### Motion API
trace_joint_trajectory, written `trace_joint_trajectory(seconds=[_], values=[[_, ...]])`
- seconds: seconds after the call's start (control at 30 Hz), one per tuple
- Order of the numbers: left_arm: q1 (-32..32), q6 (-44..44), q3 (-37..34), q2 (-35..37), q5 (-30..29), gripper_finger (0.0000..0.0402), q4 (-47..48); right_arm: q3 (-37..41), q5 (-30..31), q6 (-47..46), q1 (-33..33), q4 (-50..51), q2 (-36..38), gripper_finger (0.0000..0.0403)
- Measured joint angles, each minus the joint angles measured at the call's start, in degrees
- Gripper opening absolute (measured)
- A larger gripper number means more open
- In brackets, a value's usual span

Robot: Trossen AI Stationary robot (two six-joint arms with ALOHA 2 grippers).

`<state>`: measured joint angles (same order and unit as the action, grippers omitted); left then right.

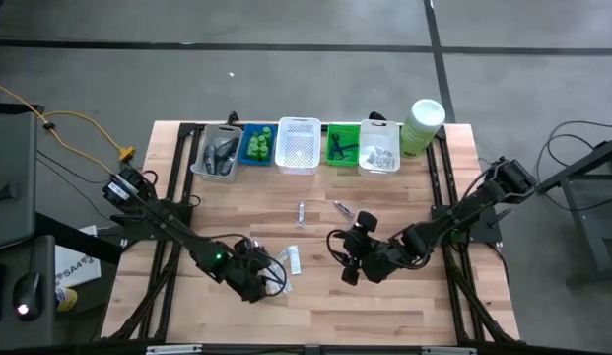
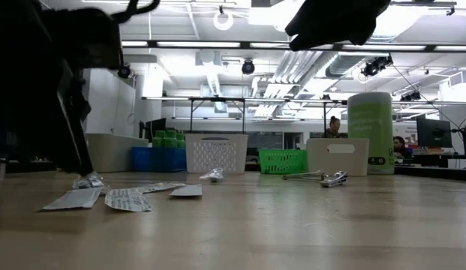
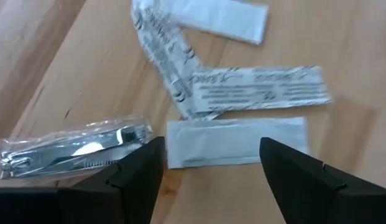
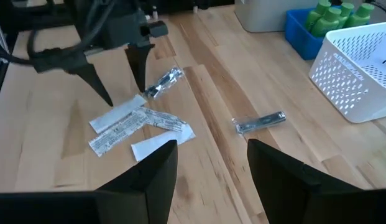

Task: Pick & Place Travel size toiletries
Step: Put the bandage into the right white bin

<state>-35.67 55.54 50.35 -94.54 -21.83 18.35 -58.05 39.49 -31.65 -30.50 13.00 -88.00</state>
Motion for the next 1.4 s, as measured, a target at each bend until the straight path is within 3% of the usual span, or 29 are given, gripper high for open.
trace_joint_trajectory(seconds=[0.9,1.4], values=[[-0.1,-2.9,0.2,-5.8,-1.0,0.0257,-2.1,0.0,-0.4,-0.1,-0.3,0.1,-0.5,0.0188],[0.1,-2.5,0.0,-5.9,1.3,0.0091,-1.7,0.0,-0.7,0.0,-0.3,0.2,-0.5,0.0188]])
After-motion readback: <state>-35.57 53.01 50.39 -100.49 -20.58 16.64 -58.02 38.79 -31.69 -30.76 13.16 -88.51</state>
